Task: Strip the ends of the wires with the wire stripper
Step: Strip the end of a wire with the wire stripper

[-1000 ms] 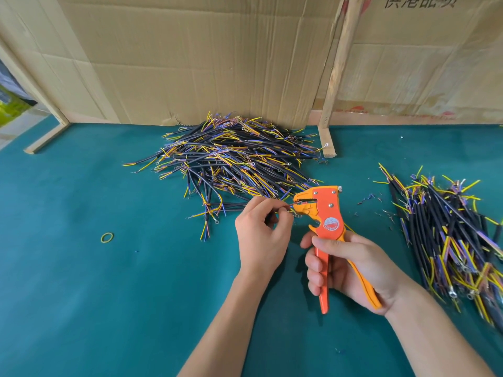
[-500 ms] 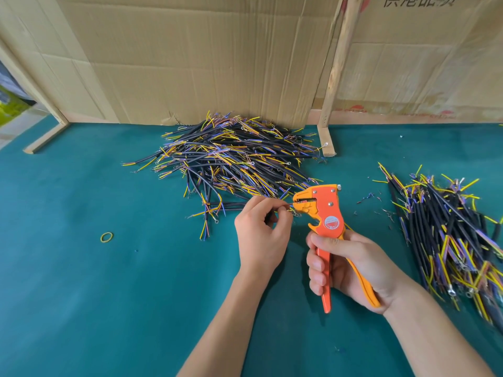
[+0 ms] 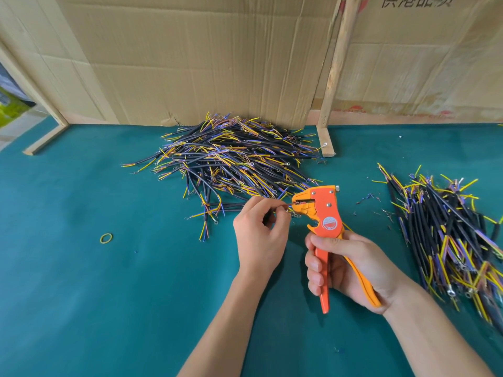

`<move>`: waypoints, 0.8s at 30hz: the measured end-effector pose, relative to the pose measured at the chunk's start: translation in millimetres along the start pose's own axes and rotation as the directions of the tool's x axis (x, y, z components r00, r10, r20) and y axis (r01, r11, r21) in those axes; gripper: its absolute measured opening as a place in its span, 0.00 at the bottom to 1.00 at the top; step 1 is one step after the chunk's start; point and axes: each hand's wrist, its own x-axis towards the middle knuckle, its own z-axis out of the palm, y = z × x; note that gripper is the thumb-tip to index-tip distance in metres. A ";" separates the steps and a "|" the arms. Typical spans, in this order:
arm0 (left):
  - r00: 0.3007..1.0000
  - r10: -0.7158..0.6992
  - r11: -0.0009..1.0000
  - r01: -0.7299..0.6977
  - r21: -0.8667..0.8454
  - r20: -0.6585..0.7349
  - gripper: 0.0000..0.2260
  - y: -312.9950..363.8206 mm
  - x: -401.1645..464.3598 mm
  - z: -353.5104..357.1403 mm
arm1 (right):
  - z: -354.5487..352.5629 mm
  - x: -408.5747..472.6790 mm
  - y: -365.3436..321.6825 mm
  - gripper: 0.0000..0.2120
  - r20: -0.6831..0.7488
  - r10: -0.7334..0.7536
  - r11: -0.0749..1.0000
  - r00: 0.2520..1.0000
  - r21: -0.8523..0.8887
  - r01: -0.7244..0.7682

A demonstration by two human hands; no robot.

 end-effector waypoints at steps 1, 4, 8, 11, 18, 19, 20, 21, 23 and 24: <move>1.000 0.000 1.000 0.000 -0.003 0.001 0.07 0.0 -0.1 -0.2 | 0.3 0.1 0.0 0.12 0.000 0.000 1.000 1.000 -0.004 0.000; 1.000 0.007 1.000 -0.007 -0.001 0.002 0.07 0.3 -0.6 -0.2 | 1.2 -0.1 -0.2 0.12 -0.005 0.001 1.000 1.000 -0.009 -0.001; 1.000 0.007 1.000 -0.007 -0.004 0.000 0.07 0.1 -0.8 -0.2 | 1.7 -0.5 -0.8 0.13 -0.014 0.003 1.000 1.000 -0.012 -0.003; 1.000 0.007 1.000 -0.007 -0.005 -0.002 0.07 -0.6 -0.8 -0.4 | 2.5 0.0 -0.4 0.12 -0.035 0.002 1.000 0.999 -0.015 -0.002; 1.000 0.027 1.000 -0.027 0.012 0.001 0.07 -1.6 -1.7 -0.2 | 8.1 -1.5 2.7 0.14 -0.092 -0.013 1.000 0.996 -0.004 0.013; 1.000 0.028 1.000 -0.028 0.013 0.002 0.07 -2.1 -1.6 -0.1 | 10.5 -0.7 4.1 0.16 -0.112 -0.028 1.000 0.993 -0.004 0.028; 1.000 0.028 1.000 -0.028 0.014 0.008 0.07 -2.4 -1.4 -0.1 | 12.4 0.9 5.6 0.18 -0.140 -0.048 0.999 0.989 -0.007 0.048; 0.999 0.032 0.999 -0.032 0.018 0.017 0.07 -2.2 -1.3 -0.1 | 14.1 2.2 6.7 0.21 -0.171 -0.067 0.998 0.983 -0.012 0.066; 0.999 0.045 0.998 -0.046 0.031 0.030 0.07 -1.2 -2.2 0.0 | 16.1 2.7 6.3 0.23 -0.202 -0.088 0.996 0.975 -0.036 0.082; 0.998 0.051 0.998 -0.052 0.036 0.033 0.07 -0.9 -2.6 0.1 | 15.1 1.4 5.4 0.24 -0.191 -0.086 0.996 0.978 -0.045 0.079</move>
